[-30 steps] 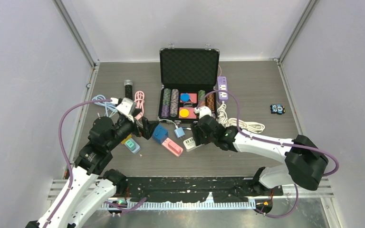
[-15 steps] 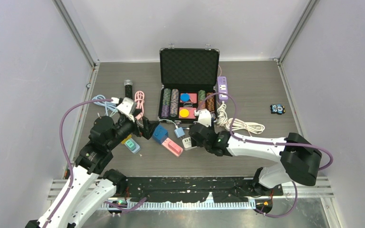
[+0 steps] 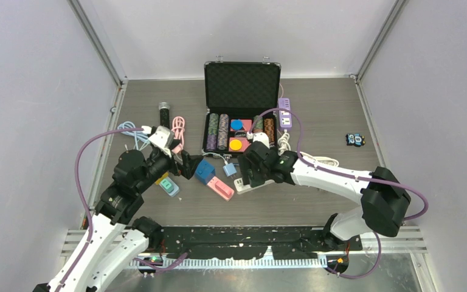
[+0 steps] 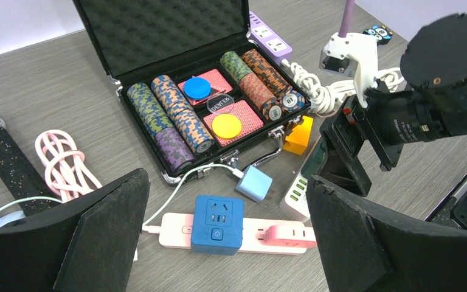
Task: Insert the plug
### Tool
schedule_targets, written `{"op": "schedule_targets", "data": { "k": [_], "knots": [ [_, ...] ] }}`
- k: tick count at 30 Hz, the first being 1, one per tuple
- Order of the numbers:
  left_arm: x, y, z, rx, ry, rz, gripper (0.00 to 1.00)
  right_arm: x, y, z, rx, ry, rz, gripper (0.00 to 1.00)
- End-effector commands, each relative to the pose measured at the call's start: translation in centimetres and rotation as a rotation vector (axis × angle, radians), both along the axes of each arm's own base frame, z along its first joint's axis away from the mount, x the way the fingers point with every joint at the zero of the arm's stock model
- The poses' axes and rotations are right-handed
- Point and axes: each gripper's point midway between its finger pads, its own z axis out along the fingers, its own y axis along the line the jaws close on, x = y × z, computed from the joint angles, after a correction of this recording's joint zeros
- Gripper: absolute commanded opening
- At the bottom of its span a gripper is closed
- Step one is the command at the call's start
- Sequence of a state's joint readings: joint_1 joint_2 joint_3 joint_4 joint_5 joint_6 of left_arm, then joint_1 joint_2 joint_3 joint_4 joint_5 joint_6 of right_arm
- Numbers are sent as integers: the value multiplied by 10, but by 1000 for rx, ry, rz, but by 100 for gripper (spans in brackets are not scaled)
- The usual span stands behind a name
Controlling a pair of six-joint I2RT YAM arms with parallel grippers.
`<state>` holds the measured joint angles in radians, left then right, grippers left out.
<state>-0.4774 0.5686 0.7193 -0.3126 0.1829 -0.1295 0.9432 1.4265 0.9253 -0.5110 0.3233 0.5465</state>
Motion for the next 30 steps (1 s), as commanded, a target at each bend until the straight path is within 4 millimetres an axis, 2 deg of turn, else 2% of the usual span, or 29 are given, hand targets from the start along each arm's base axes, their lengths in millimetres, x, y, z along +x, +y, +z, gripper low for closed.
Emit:
{"op": "schedule_targets", "data": {
  "k": [1,10,20,22,23,24,25,27,30],
  "knots": [
    [1,3,16,-4,-55,10,99,3,14,11,42,50,85,99],
    [-2,10,14,12,-70,32,99,1,8,2,-34,144,129,93],
    [-4,9,11,29,-57,17,99,-6,0,-18,-81,198,108,68],
    [-4,9,11,30,-59,17,99,-8,-3,-26,-83,200,102,53],
    [-4,9,11,31,-58,17,99,-9,-4,-29,-83,202,90,36],
    [-3,9,12,30,-59,19,99,-12,-7,-36,-91,211,88,29],
    [-4,9,12,29,-61,20,99,-15,-8,-41,-90,220,80,17],
    [-3,10,11,30,-60,21,99,-21,-9,-52,-106,229,77,7],
    [-3,10,11,34,-58,26,99,-30,-17,-72,-156,251,60,5]
  ]
}}
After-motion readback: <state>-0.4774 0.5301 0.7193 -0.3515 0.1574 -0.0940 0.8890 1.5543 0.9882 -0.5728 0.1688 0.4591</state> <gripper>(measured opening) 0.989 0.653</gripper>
